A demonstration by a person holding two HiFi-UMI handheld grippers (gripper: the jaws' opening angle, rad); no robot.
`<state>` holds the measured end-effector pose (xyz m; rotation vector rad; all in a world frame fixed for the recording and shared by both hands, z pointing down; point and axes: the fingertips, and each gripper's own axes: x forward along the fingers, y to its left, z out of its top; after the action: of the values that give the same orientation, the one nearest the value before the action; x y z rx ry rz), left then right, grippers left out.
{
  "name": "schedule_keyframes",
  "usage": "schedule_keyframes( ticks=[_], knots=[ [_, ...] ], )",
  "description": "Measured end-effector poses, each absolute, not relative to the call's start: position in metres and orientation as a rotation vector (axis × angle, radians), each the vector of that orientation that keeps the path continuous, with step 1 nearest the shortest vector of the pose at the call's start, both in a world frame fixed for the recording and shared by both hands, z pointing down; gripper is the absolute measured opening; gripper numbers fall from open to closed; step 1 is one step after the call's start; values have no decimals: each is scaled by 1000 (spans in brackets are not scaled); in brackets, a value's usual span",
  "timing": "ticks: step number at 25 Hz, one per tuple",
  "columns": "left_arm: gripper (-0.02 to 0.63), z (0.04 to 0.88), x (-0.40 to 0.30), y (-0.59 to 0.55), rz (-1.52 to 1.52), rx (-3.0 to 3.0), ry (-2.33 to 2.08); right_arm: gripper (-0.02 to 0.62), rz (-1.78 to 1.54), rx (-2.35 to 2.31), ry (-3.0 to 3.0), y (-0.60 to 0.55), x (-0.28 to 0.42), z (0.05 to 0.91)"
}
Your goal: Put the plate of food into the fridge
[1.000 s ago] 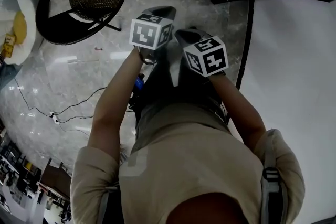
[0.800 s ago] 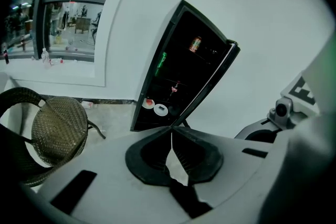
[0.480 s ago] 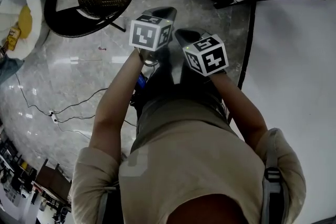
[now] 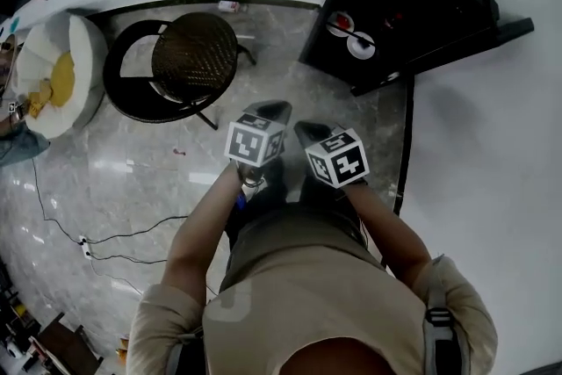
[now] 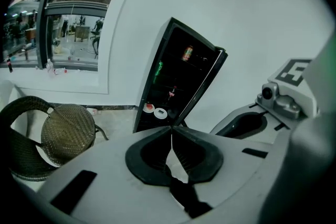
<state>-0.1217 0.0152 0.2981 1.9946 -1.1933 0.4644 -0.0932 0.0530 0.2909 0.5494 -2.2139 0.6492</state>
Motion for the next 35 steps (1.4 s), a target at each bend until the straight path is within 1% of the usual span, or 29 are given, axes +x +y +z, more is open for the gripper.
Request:
schedule_keyframes(
  ticks=[9, 14, 19, 23, 30, 35],
  knots=[
    [17, 259, -115, 35, 316, 2034, -1163, 29, 612, 596, -2272, 56, -90, 265],
    [17, 250, -113, 46, 308, 2071, -1149, 29, 708, 623, -2286, 69, -90, 264],
    [17, 245, -116, 56, 299, 2089, -1148, 29, 716, 663, -2234, 83, -79, 274],
    [17, 245, -126, 65, 306, 2092, -1148, 29, 741, 695, -2211, 85, -85, 276],
    [17, 237, -116, 73, 301, 2134, -1118, 29, 712, 709, -2249, 92, -100, 261],
    [17, 236, -103, 77, 300, 2164, -1075, 29, 750, 739, -2250, 97, -91, 262]
  ],
)
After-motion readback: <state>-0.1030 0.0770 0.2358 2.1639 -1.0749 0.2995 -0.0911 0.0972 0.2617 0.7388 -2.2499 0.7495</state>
